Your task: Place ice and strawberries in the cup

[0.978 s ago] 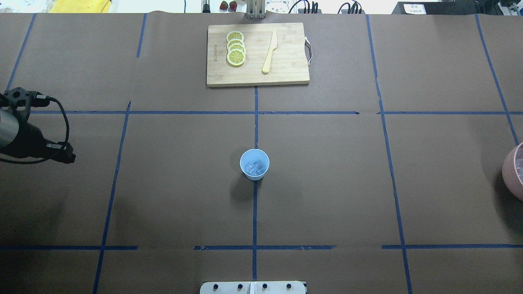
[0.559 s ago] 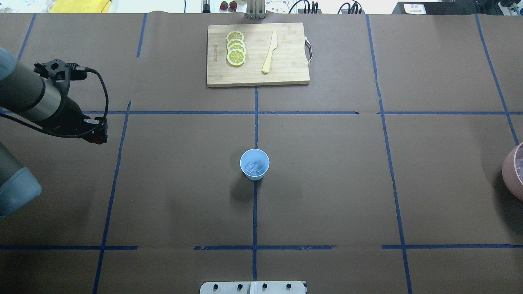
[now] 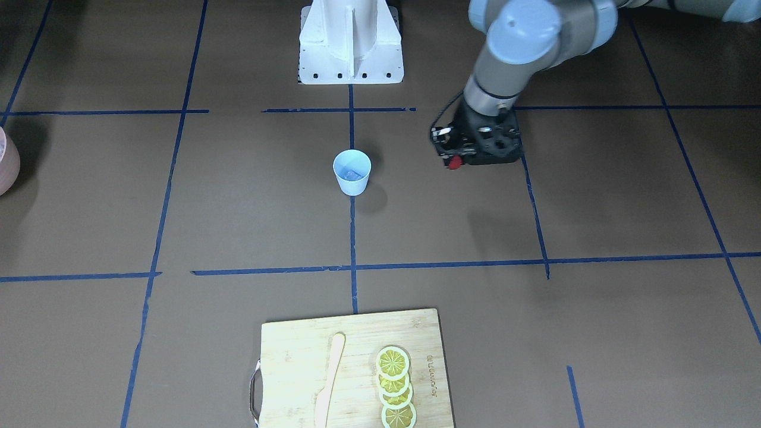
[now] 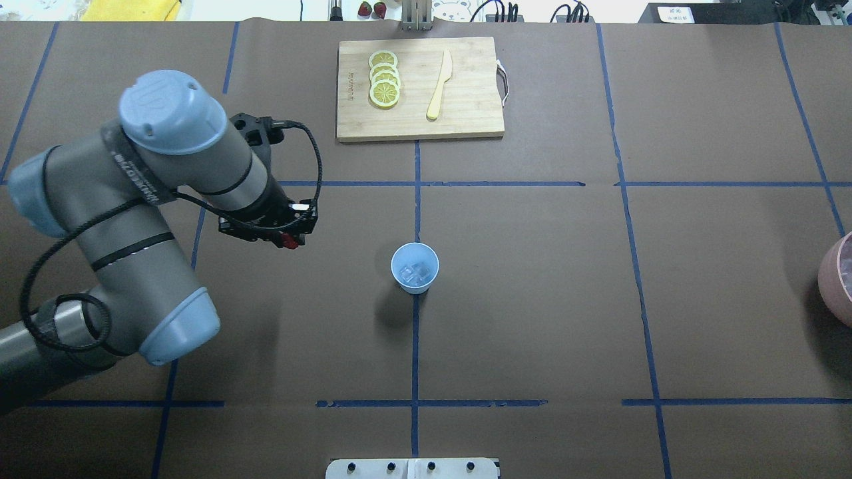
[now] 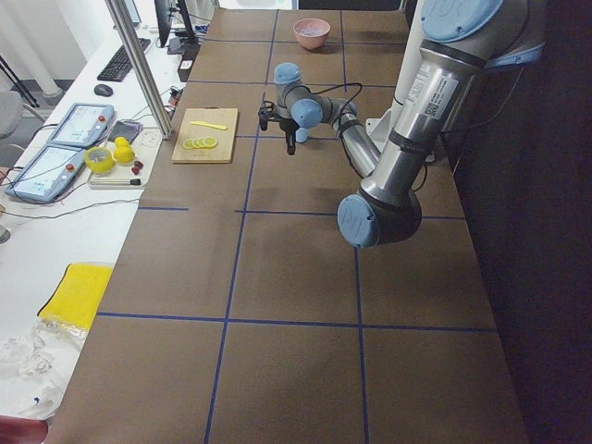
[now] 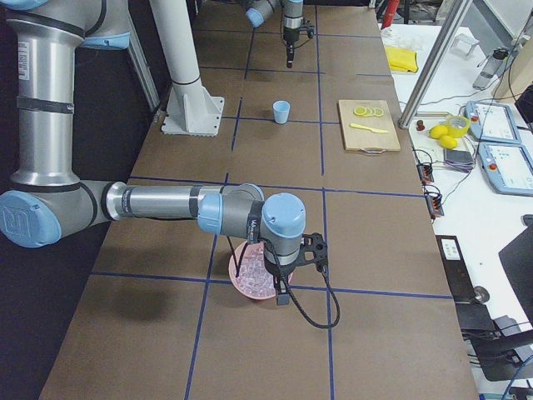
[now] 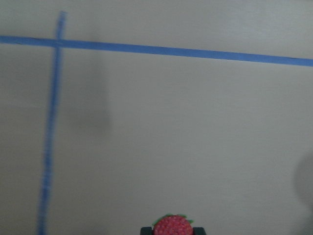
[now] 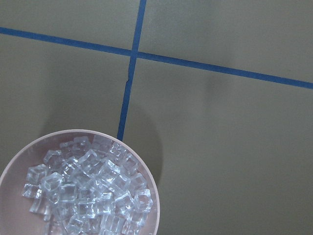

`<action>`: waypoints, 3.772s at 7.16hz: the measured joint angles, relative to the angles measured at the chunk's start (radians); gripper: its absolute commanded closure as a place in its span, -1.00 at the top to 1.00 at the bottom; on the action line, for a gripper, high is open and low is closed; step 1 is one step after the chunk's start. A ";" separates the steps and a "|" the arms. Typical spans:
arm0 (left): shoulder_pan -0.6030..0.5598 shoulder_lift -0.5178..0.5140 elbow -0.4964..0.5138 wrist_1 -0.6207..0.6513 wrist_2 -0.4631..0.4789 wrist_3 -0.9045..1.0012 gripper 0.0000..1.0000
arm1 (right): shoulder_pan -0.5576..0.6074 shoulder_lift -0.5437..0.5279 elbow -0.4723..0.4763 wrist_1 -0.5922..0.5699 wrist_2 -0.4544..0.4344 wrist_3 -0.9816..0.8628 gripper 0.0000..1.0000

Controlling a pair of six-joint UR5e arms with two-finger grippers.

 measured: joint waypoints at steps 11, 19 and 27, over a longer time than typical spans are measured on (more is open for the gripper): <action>0.174 -0.288 0.208 0.001 0.137 -0.254 0.78 | 0.000 -0.009 0.000 0.000 0.000 -0.001 0.98; 0.049 0.043 -0.051 0.017 0.127 0.165 0.99 | 0.000 -0.010 -0.001 0.000 0.000 -0.002 0.98; -0.863 0.492 0.165 0.047 -0.354 1.444 1.00 | 0.000 -0.009 0.000 -0.001 0.002 -0.002 0.98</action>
